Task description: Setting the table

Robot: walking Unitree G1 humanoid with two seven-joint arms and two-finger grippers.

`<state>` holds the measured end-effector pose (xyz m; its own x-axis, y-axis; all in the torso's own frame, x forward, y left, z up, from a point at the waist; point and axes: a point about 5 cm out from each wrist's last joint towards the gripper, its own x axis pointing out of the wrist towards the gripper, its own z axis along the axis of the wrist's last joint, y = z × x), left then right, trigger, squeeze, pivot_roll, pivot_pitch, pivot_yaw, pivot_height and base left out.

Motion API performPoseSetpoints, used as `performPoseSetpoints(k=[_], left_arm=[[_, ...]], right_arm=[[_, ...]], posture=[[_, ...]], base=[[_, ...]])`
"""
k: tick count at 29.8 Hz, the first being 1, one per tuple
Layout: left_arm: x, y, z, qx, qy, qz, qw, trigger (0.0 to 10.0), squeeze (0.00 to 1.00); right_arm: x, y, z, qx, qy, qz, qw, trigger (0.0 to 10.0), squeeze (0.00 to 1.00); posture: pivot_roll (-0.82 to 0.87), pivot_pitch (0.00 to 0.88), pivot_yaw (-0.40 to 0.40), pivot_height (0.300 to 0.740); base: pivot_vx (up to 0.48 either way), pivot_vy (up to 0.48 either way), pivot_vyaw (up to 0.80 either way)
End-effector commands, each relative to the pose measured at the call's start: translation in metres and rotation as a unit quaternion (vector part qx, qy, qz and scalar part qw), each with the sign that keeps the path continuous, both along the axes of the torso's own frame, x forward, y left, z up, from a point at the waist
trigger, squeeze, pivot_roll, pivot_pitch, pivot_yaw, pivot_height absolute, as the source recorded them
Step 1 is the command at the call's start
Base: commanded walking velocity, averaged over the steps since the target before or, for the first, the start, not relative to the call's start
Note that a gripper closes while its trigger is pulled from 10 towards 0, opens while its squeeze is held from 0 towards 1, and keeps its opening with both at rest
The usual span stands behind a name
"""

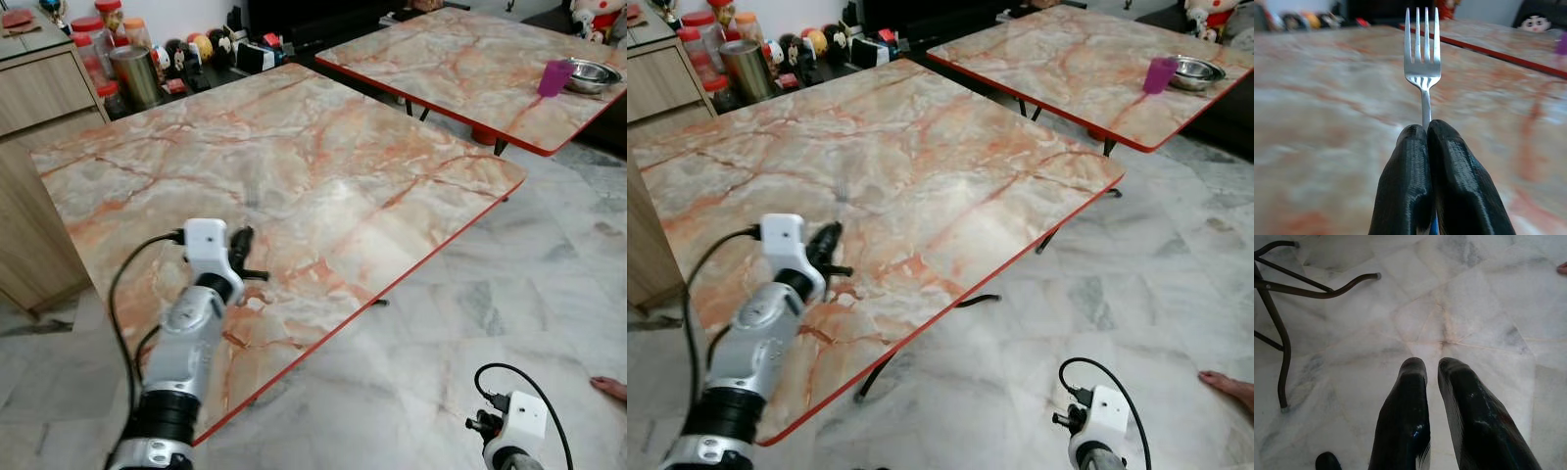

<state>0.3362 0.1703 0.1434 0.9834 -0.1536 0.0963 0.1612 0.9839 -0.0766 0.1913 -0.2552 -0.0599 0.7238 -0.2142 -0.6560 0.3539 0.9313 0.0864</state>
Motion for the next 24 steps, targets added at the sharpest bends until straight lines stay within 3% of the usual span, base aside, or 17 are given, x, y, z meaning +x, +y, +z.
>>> performPoseSetpoints(k=[1,3,5,13,15,20,24], left_arm=[[0.001,0.015,-0.002,0.008,-0.002,0.023,1.0,10.0,0.0],[0.0,0.022,-0.003,0.012,-0.004,0.032,0.999,10.0,0.0],[-0.002,0.051,-0.004,0.03,-0.001,0.082,0.996,10.0,0.0],[-0.016,0.116,-0.016,0.093,0.031,0.185,0.978,10.0,0.0],[-0.017,0.12,-0.017,0.094,0.034,0.192,0.976,10.0,0.0],[-0.034,0.152,-0.04,0.123,0.086,0.243,0.958,10.0,0.0],[-0.047,0.163,-0.056,0.134,0.12,0.266,0.947,10.0,0.0]], right_arm=[[-0.002,-0.005,0.0,0.001,-0.001,-0.015,1.0,10.0,0.0],[-0.002,-0.005,0.0,0.0,-0.001,-0.016,1.0,10.0,0.0],[-0.002,-0.006,0.001,-0.001,-0.001,-0.018,1.0,10.0,0.0],[-0.002,-0.007,0.001,-0.002,-0.004,-0.019,1.0,10.0,0.0],[-0.002,-0.007,0.001,-0.002,-0.005,-0.02,1.0,10.0,0.0],[-0.001,-0.006,0.002,-0.003,-0.01,-0.019,1.0,10.0,0.0],[0.0,-0.006,0.003,-0.002,-0.013,-0.02,1.0,10.0,0.0]], posture=[[0.09,0.029,-0.007,0.74],[0.09,0.029,-0.007,0.74],[0.09,0.039,-0.009,0.74],[0.09,0.045,-0.008,0.74],[0.09,0.045,-0.008,0.74],[0.09,0.046,-0.004,0.74],[0.09,0.046,-0.002,0.74]], base=[[0.0,0.0,0.0],[0.0,0.0,0.0],[0.0,0.0,0.0],[0.0,0.0,0.0],[0.0,0.0,0.0],[0.0,0.0,0.0],[0.0,0.0,0.0]])
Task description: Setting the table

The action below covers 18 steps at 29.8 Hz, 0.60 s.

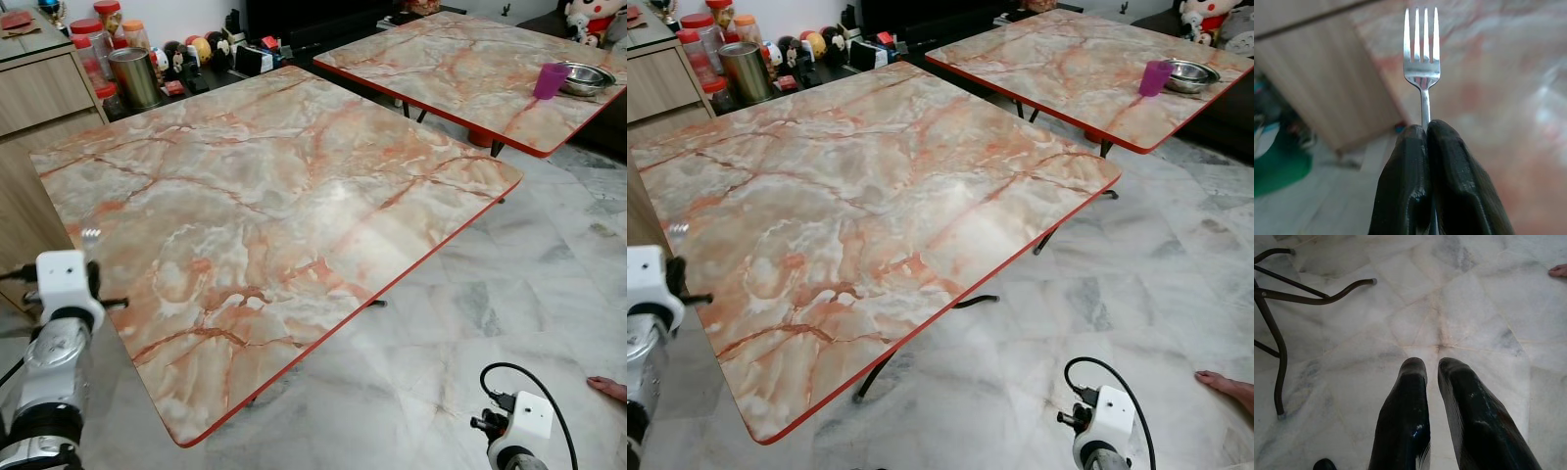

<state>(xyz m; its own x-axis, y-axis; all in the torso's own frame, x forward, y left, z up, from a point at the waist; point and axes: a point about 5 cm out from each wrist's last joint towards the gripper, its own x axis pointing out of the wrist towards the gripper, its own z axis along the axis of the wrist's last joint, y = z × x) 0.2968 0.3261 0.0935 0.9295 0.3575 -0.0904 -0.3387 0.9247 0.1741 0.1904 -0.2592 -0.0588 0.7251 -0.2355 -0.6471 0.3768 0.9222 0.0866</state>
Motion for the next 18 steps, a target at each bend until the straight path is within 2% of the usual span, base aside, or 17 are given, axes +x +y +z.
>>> performPoseSetpoints(k=[1,5,7,10,11,13,15,16,17,18], left_arm=[[-0.013,0.01,-0.015,0.015,0.035,0.022,0.999,10.0,0.0],[-0.026,0.017,-0.029,-0.001,0.05,0.06,0.997,10.0,0.0],[-0.038,0.024,-0.039,-0.015,0.059,0.099,0.993,10.0,0.0],[-0.049,0.028,-0.049,-0.017,0.077,0.125,0.989,10.0,0.0],[-0.049,0.028,-0.049,-0.017,0.077,0.125,0.989,10.0,0.0],[-0.061,0.028,-0.062,-0.018,0.105,0.139,0.985,10.0,0.0],[-0.064,0.026,-0.067,-0.023,0.114,0.139,0.983,10.0,0.0],[-0.07,0.023,-0.076,-0.026,0.135,0.137,0.981,10.0,0.0],[-0.07,0.023,-0.076,-0.026,0.135,0.137,0.981,10.0,0.0],[-0.077,0.019,-0.085,-0.033,0.16,0.138,0.977,10.0,0.0]], right_arm=[[0.001,-0.002,0.002,0.0,-0.008,-0.008,1.0,10.0,0.0],[0.001,-0.002,0.001,0.0,-0.009,-0.008,1.0,10.0,0.0],[0.001,-0.002,0.002,0.0,-0.009,-0.008,1.0,10.0,0.0],[0.002,-0.002,0.002,-0.001,-0.011,-0.007,1.0,10.0,0.0],[0.002,-0.002,0.002,-0.001,-0.011,-0.007,1.0,10.0,0.0],[0.003,-0.001,0.002,-0.001,-0.013,-0.007,1.0,10.0,0.0],[0.003,0.0,0.002,-0.001,-0.014,-0.006,1.0,10.0,0.0],[0.003,0.001,0.002,-0.001,-0.014,-0.006,1.0,10.0,0.0],[0.003,0.001,0.002,-0.001,-0.014,-0.006,1.0,10.0,0.0],[0.003,0.002,0.002,0.0,-0.015,-0.006,1.0,10.0,0.0]], posture=[[0.09,0.046,-0.001,0.74],[0.09,0.045,-0.001,0.74],[0.09,0.045,-0.001,0.74],[0.09,0.045,-0.001,0.74],[0.09,0.045,-0.001,0.74],[0.09,0.046,-0.001,0.74],[0.09,0.046,-0.001,0.74],[0.09,0.046,-0.001,0.74],[0.09,0.046,-0.001,0.74],[0.09,0.046,-0.001,0.74]], base=[[0.0,0.0,0.0],[0.0,0.0,0.0],[0.0,0.0,0.0],[0.0,0.0,0.0],[0.0,0.0,0.0],[0.0,0.0,0.0],[0.0,0.0,0.0],[0.0,0.0,0.0],[0.0,0.0,0.0],[0.0,0.0,0.0]])
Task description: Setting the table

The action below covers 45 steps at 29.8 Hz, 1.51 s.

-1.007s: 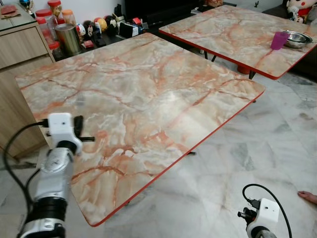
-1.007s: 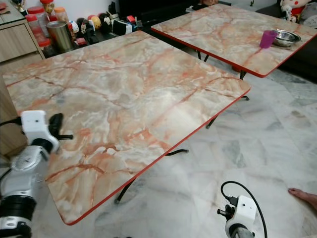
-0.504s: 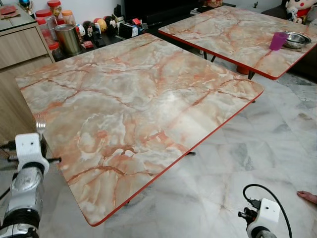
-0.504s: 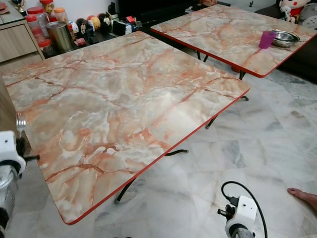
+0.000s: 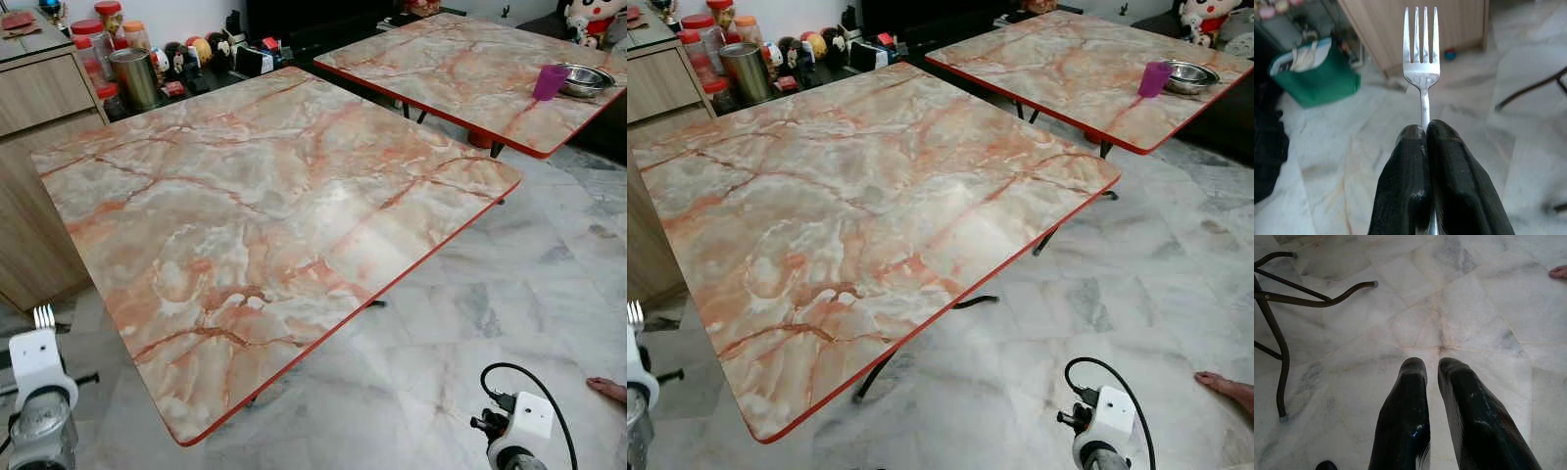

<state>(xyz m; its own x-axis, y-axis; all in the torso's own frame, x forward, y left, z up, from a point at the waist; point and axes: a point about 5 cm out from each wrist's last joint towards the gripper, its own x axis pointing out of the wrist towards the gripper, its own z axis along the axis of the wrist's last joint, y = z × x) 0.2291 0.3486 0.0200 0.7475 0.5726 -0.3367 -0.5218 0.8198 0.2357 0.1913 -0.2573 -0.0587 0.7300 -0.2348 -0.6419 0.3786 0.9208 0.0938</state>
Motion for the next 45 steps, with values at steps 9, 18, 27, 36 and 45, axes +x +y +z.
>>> performPoseSetpoints(k=[9,18,27,36,45], left_arm=[[-0.04,-0.026,-0.052,-0.053,0.137,-0.02,0.989,10.0,0.0],[-0.05,-0.058,-0.076,-0.084,0.203,-0.092,0.971,10.0,0.0],[-0.053,-0.078,-0.086,-0.109,0.229,-0.131,0.958,10.0,0.0],[-0.067,-0.085,-0.095,-0.105,0.276,-0.162,0.942,10.0,0.0],[-0.079,-0.086,-0.101,-0.106,0.295,-0.158,0.936,10.0,0.0]], right_arm=[[0.001,0.001,0.001,0.0,-0.005,-0.003,1.0,10.0,0.0],[-0.002,0.004,-0.003,0.007,0.007,-0.003,1.0,10.0,0.0],[-0.008,0.006,-0.007,0.015,0.022,-0.008,1.0,10.0,0.0],[-0.016,0.002,-0.01,0.015,0.032,-0.016,0.999,10.0,0.0],[-0.019,-0.003,-0.01,-0.001,0.041,-0.002,0.999,10.0,0.0]], posture=[[0.09,0.037,0.0,0.74],[0.09,0.017,0.003,0.74],[0.09,0.0,0.007,0.74],[0.08,0.031,0.011,0.74],[0.09,0.046,0.0,0.74]], base=[[0.0,0.0,0.0],[0.0,0.0,0.0],[0.0,0.0,0.0],[0.0,0.0,0.0],[0.0,-0.167,0.0]])
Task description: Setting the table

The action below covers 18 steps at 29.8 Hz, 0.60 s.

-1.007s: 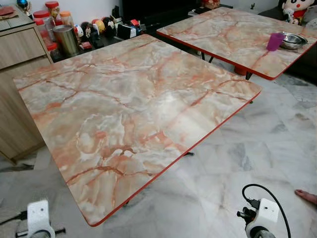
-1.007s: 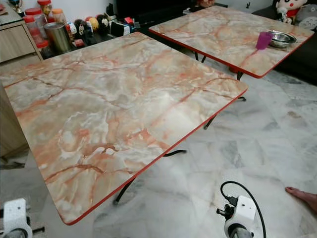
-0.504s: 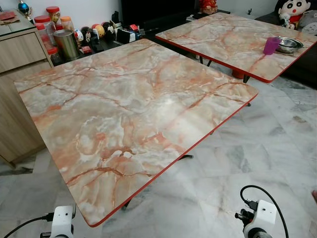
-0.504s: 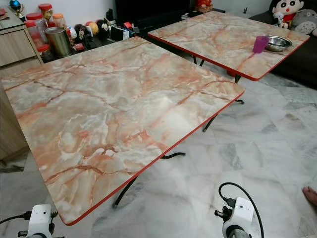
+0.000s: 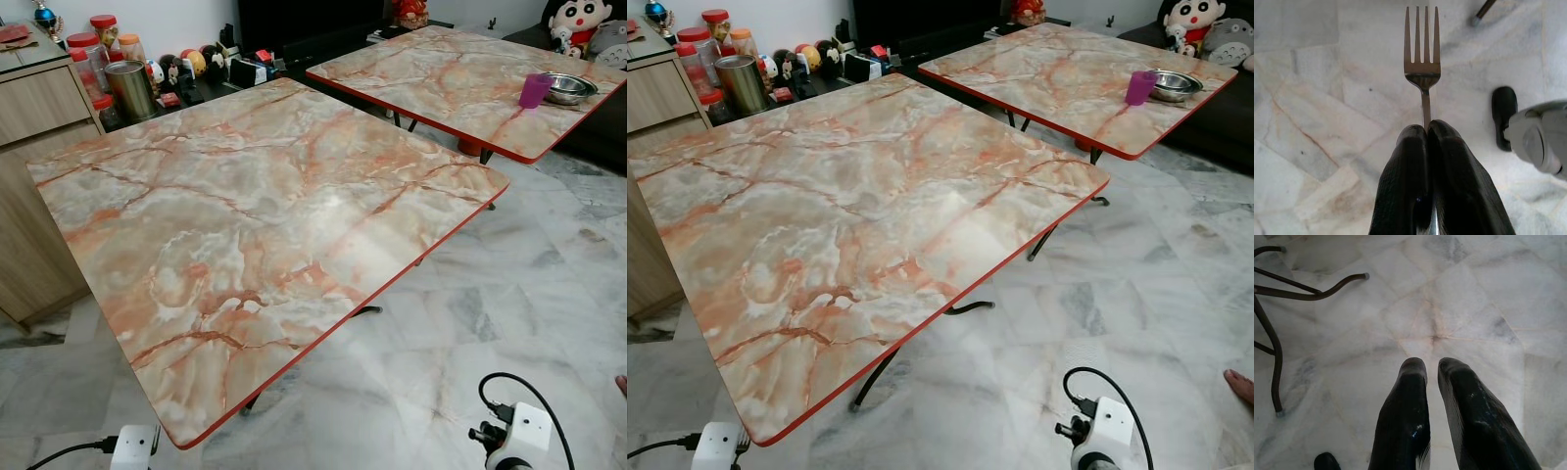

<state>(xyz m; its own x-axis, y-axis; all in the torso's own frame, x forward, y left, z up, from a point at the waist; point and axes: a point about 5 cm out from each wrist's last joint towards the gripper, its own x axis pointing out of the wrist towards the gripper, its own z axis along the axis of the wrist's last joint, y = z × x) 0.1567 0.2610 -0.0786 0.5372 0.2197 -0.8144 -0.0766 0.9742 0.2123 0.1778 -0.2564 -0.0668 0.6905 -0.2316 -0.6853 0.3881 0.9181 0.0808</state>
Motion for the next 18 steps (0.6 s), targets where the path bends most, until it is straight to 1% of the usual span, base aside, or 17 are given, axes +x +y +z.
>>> performPoseSetpoints(k=[1,5,6,7,13,15,18], left_arm=[[-0.0101,0.0046,-0.0029,0.004,0.017,0.007,1.0,10.0,0.0],[-0.0137,0.007,-0.0035,0.005,0.021,0.01,1.0,10.0,0.0],[-0.0151,0.0076,-0.0038,0.005,0.023,0.011,1.0,10.0,0.0],[-0.0155,0.0077,-0.0039,0.005,0.023,0.012,1.0,10.0,0.0],[-0.0158,0.0081,-0.0039,0.005,0.023,0.013,1.0,10.0,0.0],[-0.0155,0.0088,-0.0035,0.006,0.023,0.014,1.0,10.0,0.0],[-0.0142,0.014,-0.0012,0.008,0.021,0.014,1.0,10.0,0.0]], right_arm=[[-0.0064,-0.0049,-0.0018,-0.012,0.016,0.003,1.0,10.0,0.0],[-0.0094,-0.0064,-0.003,-0.008,0.02,-0.004,1.0,10.0,0.0],[-0.0109,-0.0075,-0.0035,0.004,0.017,-0.023,1.0,10.0,0.0],[-0.0109,-0.0083,-0.0034,0.005,0.018,-0.025,1.0,10.0,0.0],[-0.0108,-0.0083,-0.0034,-0.005,0.025,-0.011,1.0,10.0,0.0],[-0.0114,-0.0087,-0.0035,-0.019,0.031,-0.001,0.999,10.0,0.0],[-0.0138,-0.0095,-0.0045,-0.015,0.034,-0.013,0.999,10.0,0.0]], posture=[[0.09,0.047,-0.002,0.74],[0.09,0.047,-0.002,0.74],[0.09,0.047,-0.002,0.74],[0.09,0.052,-0.002,0.74],[0.08,0.052,0.0,0.74],[0.08,0.053,0.002,0.74],[0.08,0.055,0.004,0.74]], base=[[0.0,-0.307,0.8],[0.0,-0.306,0.74],[0.0,-0.307,0.0],[0.0,-0.307,0.0],[0.0,-0.3,0.0],[0.0,-0.292,0.78],[0.0,-0.292,0.8]])
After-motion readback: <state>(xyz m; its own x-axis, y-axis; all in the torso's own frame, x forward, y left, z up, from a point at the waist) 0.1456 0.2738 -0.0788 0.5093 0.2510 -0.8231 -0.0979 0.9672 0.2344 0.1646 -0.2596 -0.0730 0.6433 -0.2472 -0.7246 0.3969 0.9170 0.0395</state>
